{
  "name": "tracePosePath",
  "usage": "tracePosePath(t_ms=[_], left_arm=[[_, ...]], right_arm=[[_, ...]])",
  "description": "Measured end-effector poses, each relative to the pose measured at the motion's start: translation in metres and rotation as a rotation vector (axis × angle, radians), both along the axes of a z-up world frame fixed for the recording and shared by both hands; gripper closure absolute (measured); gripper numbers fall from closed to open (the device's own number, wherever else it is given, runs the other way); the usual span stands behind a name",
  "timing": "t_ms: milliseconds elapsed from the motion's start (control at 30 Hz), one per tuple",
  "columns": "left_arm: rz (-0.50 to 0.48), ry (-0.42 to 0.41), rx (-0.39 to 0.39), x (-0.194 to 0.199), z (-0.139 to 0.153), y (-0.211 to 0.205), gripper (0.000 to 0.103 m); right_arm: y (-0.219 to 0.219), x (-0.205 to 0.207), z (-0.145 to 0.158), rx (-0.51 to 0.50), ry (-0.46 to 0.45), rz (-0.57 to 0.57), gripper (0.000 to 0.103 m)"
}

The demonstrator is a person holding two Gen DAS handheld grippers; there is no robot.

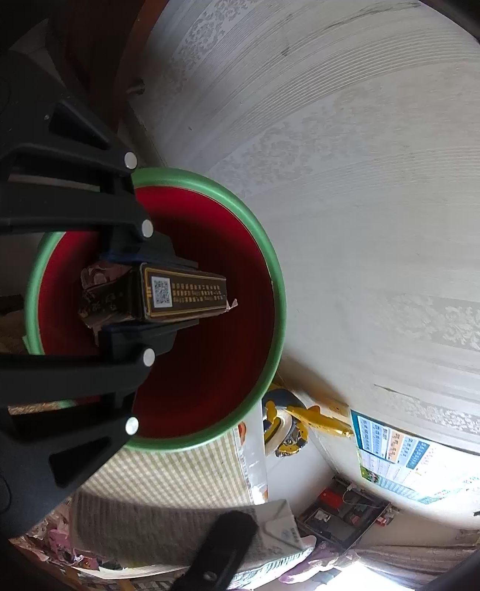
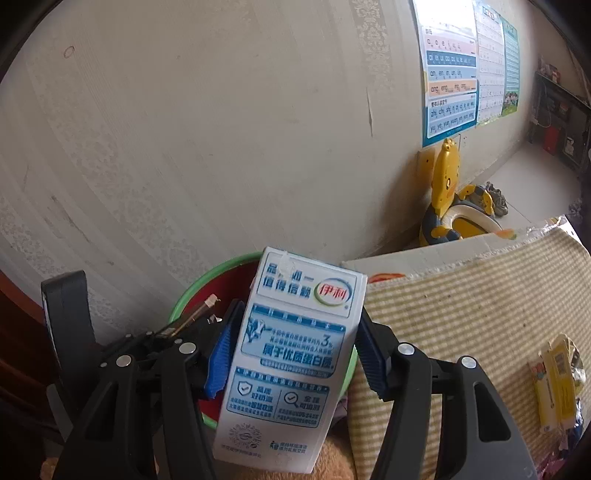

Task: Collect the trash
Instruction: 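Drop the brown box into the red bucket with the left tool while the right tool drops the milk carton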

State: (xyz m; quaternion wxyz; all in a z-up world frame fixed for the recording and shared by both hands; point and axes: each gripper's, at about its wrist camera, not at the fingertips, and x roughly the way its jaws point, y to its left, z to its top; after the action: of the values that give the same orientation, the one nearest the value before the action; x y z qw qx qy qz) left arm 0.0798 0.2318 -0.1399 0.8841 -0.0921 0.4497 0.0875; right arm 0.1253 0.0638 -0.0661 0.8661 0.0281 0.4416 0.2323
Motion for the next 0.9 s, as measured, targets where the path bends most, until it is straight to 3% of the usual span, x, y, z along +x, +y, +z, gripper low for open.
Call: tracePosePath(t_ms=[33,67,100,333,500,733,900], left_arm=[[0.005,0.010,0.001,0.002,-0.003,0.001,0.057],[0.013,0.012,-0.005,0.003,-0.005,0.003,0.034],[0.023,0.005,-0.009,0.002,-0.007,0.005,0.032],[0.027,0.020,-0.035,-0.011,-0.010,0.003,0.032],[-0.011,0.024,-0.062,-0.019,-0.006,-0.018,0.032],[-0.174,0.010,-0.064,-0.029,0.008,-0.085,0.032],[-0.371,0.040,-0.053,-0.036,0.004,-0.158,0.032]], right_arm=[[0.002,0.003,-0.001,0.013,0.011,-0.003,0.040],[0.003,0.005,-0.002,0.026,0.023,-0.002,0.024],[0.003,0.007,-0.003,0.046,0.032,-0.009,0.020],[-0.015,-0.008,0.001,0.032,0.028,-0.033,0.020],[-0.056,-0.029,-0.006,0.006,0.061,-0.080,0.020],[-0.148,-0.060,-0.004,-0.067,0.050,-0.235,0.020],[-0.228,-0.083,0.000,-0.079,0.046,-0.416,0.020]])
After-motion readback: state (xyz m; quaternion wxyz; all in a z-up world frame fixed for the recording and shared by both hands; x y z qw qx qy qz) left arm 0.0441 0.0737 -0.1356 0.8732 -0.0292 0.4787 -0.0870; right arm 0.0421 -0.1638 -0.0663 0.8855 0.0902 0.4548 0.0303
